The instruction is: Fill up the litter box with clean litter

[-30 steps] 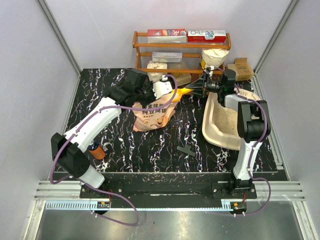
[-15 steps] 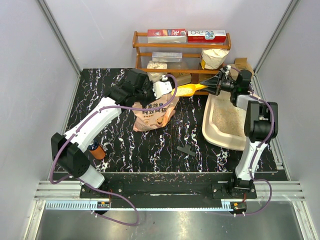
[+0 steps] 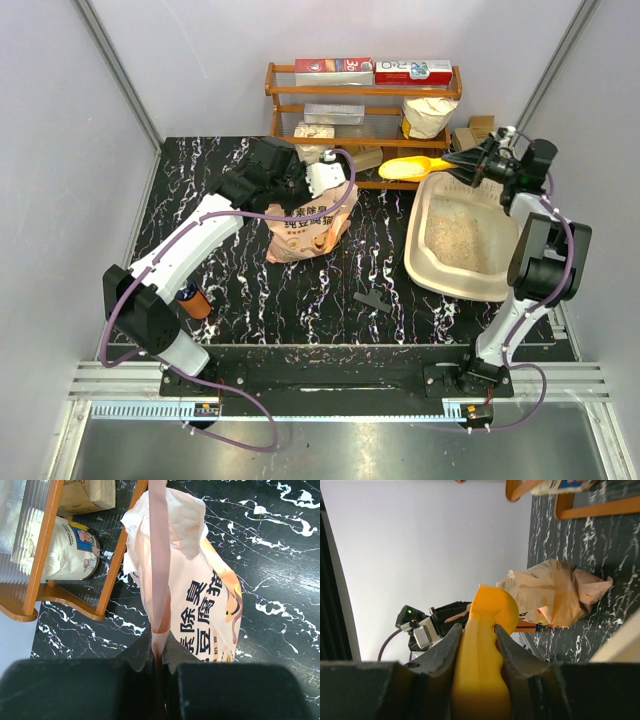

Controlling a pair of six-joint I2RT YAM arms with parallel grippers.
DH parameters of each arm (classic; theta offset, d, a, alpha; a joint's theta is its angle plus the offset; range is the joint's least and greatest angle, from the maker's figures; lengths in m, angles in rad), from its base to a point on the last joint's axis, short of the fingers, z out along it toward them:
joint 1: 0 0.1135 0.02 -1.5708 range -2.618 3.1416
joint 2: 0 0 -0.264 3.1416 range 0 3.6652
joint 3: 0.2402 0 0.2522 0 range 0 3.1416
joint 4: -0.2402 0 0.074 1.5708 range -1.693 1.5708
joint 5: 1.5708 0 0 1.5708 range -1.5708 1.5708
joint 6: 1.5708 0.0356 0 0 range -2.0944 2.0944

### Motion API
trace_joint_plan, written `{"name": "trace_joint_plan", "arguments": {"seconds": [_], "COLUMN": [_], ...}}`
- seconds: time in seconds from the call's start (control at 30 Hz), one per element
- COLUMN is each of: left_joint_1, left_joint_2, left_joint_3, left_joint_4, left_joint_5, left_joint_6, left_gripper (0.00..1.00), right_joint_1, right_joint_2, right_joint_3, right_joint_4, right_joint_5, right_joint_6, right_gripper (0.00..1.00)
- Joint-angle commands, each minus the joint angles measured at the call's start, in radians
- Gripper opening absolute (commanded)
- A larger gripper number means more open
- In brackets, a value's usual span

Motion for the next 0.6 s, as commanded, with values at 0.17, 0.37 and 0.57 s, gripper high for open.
{"name": "trace_joint_plan", "arguments": {"seconds": [0.17, 0.37, 0.57], "left_joint_1": [-0.007, -0.007, -0.007], "left_joint_2": [-0.014, -0.011, 0.0], "left_joint_3": [0.067, 0.064, 0.062], "left_joint_4": [0.155, 0.153, 0.165], "left_joint_5": [0.058, 0.078, 0.09], "left_joint_6": [0.0, 0.016, 0.004], "left_gripper": [0.0, 0.0, 0.0], "right_joint_1": [-0.211, -0.317, -0.412], "right_joint_2": [-0.152, -0.219, -0.317], "right_joint_3": [-0.082, -0.172, -0.304], "right_joint_4": [-0.016, -0.024, -0.057], "right_joint_5": [0.012, 0.022, 0.094], "right_joint_6": [-0.038, -0.063, -0.135], "right_gripper": [0.0, 0.0, 0.0]}}
